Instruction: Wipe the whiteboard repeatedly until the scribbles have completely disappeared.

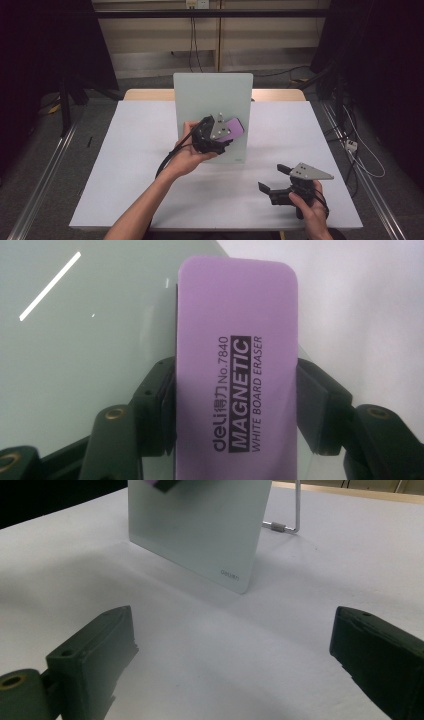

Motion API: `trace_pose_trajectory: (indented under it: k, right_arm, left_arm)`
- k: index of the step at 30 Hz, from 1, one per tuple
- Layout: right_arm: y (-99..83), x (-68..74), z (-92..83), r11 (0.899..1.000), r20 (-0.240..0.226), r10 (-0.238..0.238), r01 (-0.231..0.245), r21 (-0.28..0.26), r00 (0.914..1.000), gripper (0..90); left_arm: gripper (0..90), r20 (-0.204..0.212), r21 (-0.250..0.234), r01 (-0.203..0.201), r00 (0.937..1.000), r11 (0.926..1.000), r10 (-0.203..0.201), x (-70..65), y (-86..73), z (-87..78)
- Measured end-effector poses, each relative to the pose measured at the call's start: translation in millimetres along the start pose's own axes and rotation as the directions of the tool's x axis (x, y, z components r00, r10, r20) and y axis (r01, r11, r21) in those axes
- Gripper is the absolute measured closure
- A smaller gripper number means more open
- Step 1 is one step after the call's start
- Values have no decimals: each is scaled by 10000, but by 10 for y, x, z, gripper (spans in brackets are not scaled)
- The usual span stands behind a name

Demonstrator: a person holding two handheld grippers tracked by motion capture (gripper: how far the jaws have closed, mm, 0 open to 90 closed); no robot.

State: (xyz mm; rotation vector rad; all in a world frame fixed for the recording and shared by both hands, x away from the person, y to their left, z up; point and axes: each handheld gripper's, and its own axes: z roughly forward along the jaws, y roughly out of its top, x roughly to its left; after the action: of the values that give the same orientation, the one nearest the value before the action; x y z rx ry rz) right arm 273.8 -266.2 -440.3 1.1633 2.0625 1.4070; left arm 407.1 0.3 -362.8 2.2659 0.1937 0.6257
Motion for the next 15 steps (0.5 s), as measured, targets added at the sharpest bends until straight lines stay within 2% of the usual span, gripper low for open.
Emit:
trace_pose_trajectory:
  k: [2,4,7,8,9,10,12,14,15]
  right_arm:
    - [1,-2,1,10000,3,-24,24,19,10000,42]
    - [2,6,-1,10000,-14,17,-17,13,10000,42]
    - [-1,3,-3,10000,-24,-5,5,11,10000,43]
    - [-1,0,-2,10000,-14,1,0,20,10000,42]
    - [0,-2,0,10000,4,14,-14,27,10000,42]
    - [0,-6,1,10000,8,0,0,35,10000,42]
    - [-1,-2,5,10000,-12,-9,9,73,10000,42]
    - [0,0,3,10000,-27,-13,13,61,10000,42]
    - [0,1,3,10000,-8,13,-13,50,10000,42]
  left_arm:
    - [408,247,415,-416,9989,9983,406,-114,-24,92]
    - [408,725,770,-614,9958,9951,559,-234,-76,197]
    - [409,1370,1229,-798,9886,9892,628,-290,-129,273]
    - [408,1533,1269,-667,9871,9897,469,-305,-143,297]
    - [409,1601,1286,-692,9859,9893,481,-321,-148,314]
    - [409,1585,1395,-912,9850,9860,687,-335,-142,320]
    - [409,1686,1460,-860,9838,9855,608,-352,-146,338]
    - [408,1917,1633,-1026,9789,9812,704,-363,-159,366]
    - [409,1939,1592,-918,9792,9830,601,-393,-171,388]
